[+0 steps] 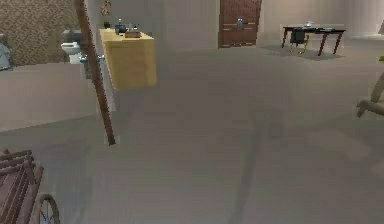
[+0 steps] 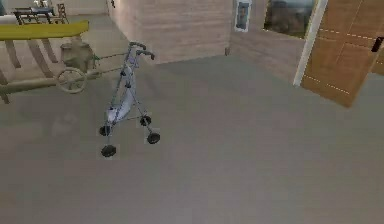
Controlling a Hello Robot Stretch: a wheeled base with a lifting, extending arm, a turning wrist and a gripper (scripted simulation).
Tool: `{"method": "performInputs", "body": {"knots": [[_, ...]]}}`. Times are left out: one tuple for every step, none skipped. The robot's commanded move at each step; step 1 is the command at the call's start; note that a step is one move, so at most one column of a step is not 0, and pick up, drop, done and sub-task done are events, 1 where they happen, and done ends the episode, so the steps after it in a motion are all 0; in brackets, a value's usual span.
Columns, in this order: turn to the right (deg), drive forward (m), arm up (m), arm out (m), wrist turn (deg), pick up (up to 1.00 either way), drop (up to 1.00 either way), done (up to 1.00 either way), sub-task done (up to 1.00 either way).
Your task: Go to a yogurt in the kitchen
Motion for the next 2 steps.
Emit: {"method": "performInputs", "body": {"knots": [[0.0,1.00,0.00,0.00,0.0,0.00,0.00,0.00,0.00],[0.0,1.00,0.00,0.00,0.0,0.00,0.00,0.00,0.00]]}}
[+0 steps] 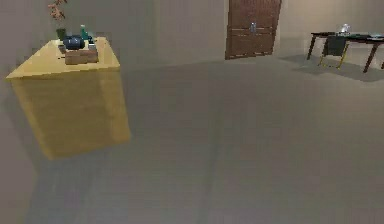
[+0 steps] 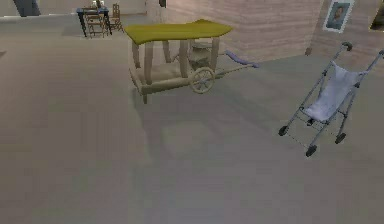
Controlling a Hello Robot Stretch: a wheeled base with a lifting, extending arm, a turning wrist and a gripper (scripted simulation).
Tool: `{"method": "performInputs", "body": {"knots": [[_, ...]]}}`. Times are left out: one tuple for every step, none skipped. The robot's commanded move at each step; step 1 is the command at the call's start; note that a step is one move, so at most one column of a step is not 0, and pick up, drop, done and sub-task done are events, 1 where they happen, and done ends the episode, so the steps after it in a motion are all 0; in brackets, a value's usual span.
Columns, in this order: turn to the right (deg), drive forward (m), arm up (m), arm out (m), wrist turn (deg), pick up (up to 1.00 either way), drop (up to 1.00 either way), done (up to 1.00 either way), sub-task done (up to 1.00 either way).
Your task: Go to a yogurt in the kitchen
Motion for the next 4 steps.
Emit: {"method": "performInputs", "body": {"knots": [[-3.0,0.00,0.00,0.00,0.0,0.00,0.00,0.00,0.00],[0.0,1.00,0.00,0.00,0.0,0.00,0.00,0.00,0.00],[0.0,1.00,0.00,0.00,0.0,0.00,0.00,0.00,0.00],[-24.0,0.00,0.00,0.00,0.0,0.00,0.00,0.00,0.00]]}}
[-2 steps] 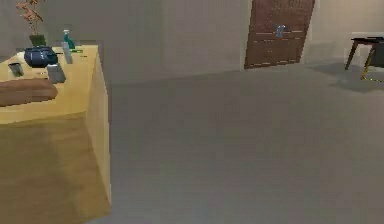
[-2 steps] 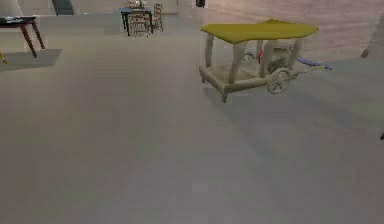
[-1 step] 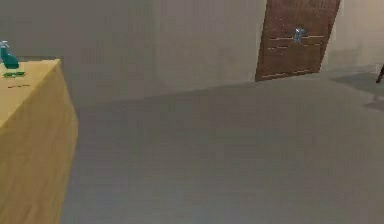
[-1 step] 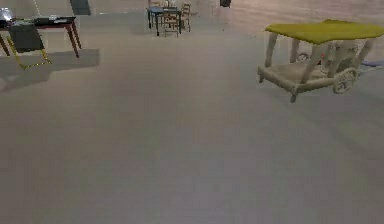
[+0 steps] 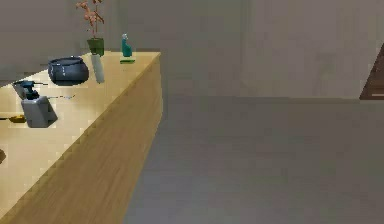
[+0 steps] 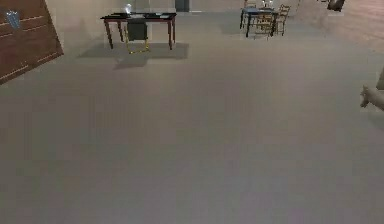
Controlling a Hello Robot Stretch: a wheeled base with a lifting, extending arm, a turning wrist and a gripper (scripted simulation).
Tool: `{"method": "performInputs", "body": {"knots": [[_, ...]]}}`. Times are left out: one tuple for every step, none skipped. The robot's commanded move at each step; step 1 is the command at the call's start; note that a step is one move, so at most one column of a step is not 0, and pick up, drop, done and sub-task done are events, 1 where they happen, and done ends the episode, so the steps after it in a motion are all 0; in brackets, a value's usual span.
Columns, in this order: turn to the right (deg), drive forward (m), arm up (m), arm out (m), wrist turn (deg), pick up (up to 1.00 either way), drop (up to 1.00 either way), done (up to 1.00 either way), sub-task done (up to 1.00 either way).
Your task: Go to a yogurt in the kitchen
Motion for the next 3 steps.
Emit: {"method": "performInputs", "body": {"knots": [[0.0,0.60,0.00,0.00,0.0,0.00,0.00,0.00,0.00],[-45.0,0.00,0.00,0.00,0.0,0.00,0.00,0.00,0.00],[-15.0,0.00,0.00,0.00,0.0,0.00,0.00,0.00,0.00]]}}
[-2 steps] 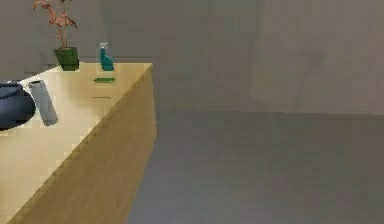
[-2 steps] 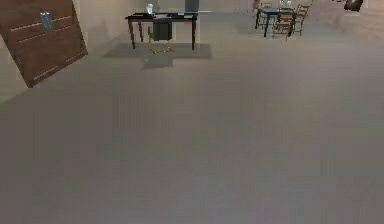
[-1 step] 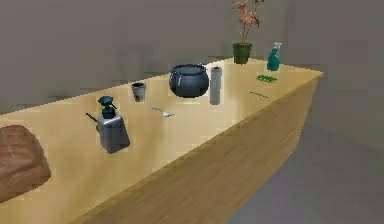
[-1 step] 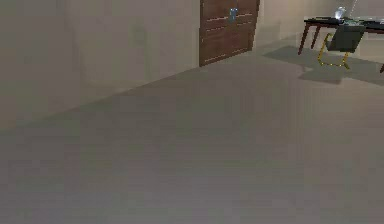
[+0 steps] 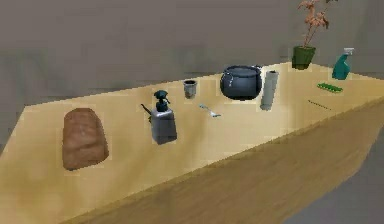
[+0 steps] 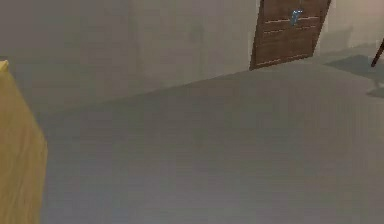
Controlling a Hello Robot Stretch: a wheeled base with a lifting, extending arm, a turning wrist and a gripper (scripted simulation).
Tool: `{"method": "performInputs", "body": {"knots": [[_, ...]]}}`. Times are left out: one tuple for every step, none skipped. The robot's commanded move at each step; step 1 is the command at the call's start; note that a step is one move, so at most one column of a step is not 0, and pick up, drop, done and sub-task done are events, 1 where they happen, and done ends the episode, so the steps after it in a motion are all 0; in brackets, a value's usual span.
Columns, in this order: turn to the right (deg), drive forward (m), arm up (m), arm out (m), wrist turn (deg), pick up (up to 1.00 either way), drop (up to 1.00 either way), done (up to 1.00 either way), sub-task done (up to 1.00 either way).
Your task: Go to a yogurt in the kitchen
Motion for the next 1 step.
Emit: {"method": "performInputs", "body": {"knots": [[0.0,0.00,0.00,0.00,0.0,0.00,0.00,1.00,0.00]]}}
